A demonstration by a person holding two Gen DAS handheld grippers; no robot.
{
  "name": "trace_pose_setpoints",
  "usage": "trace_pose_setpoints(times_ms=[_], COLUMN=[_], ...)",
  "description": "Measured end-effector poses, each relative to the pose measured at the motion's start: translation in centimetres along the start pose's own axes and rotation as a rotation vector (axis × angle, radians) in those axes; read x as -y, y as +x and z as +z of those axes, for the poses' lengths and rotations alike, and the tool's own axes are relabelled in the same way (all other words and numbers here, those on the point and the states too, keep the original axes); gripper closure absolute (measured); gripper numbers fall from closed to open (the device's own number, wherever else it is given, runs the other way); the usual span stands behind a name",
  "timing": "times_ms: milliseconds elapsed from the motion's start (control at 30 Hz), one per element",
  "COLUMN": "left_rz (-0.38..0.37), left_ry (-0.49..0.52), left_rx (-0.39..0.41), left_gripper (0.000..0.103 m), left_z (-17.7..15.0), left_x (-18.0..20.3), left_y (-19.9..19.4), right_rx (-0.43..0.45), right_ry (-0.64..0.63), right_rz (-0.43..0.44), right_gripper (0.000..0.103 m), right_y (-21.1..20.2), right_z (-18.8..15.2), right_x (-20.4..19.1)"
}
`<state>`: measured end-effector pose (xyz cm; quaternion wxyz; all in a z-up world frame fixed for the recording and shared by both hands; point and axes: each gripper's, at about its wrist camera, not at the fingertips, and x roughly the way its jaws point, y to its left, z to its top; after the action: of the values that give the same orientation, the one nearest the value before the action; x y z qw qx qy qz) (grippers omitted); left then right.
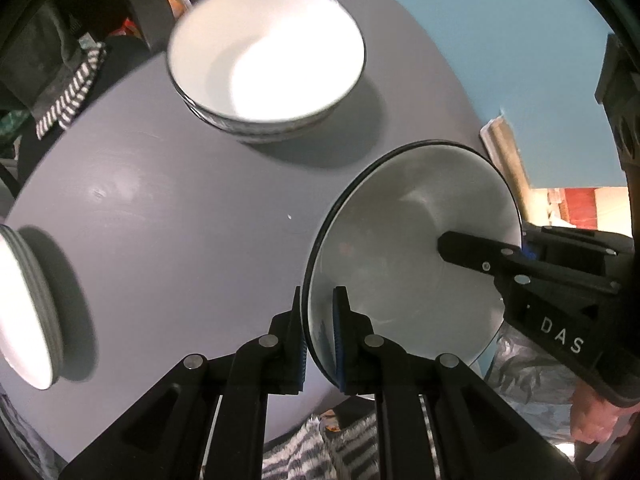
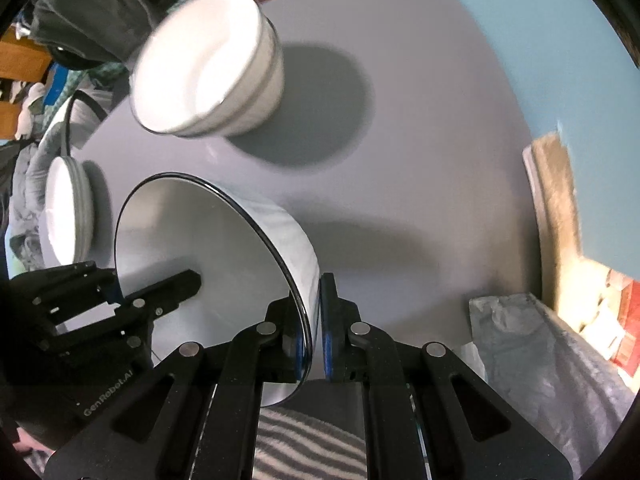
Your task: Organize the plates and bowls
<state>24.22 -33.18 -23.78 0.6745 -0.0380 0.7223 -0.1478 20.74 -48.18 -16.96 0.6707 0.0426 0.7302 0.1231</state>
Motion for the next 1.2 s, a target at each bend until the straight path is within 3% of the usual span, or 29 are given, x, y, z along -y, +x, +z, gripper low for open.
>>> trace_pose_setpoints(times_ms=[333, 567, 933, 1200], left_rz=[0.009, 0.046, 0.067, 0.075], left_ry=[-0.05, -0.069, -0.1, -0.12], left_rx=[0.07, 0.105, 0.124, 0.111], left_gripper=[0.092, 0.092, 0.092, 0.092], left_z=[1.7, 4.2, 8.0, 9.1], left_x=[-2.4, -3.4, -5.6, -6.9], left_y=[-4.3, -6.4, -6.6, -5.8], right_rx=[0.035, 0.054, 0.044, 0.021], right_ry=[-0.08, -0.112, -0.118, -0.122], right_rz=[-0.011, -0.016, -0.006, -0.012], right_gripper=[0.096, 0.096, 0.096, 0.096], right_y=[-3.9, -3.1, -2.5, -1.6], right_z=[4.0, 4.9, 8.4, 9.7], right_x=[-2.9, -4.0, -5.0, -5.5])
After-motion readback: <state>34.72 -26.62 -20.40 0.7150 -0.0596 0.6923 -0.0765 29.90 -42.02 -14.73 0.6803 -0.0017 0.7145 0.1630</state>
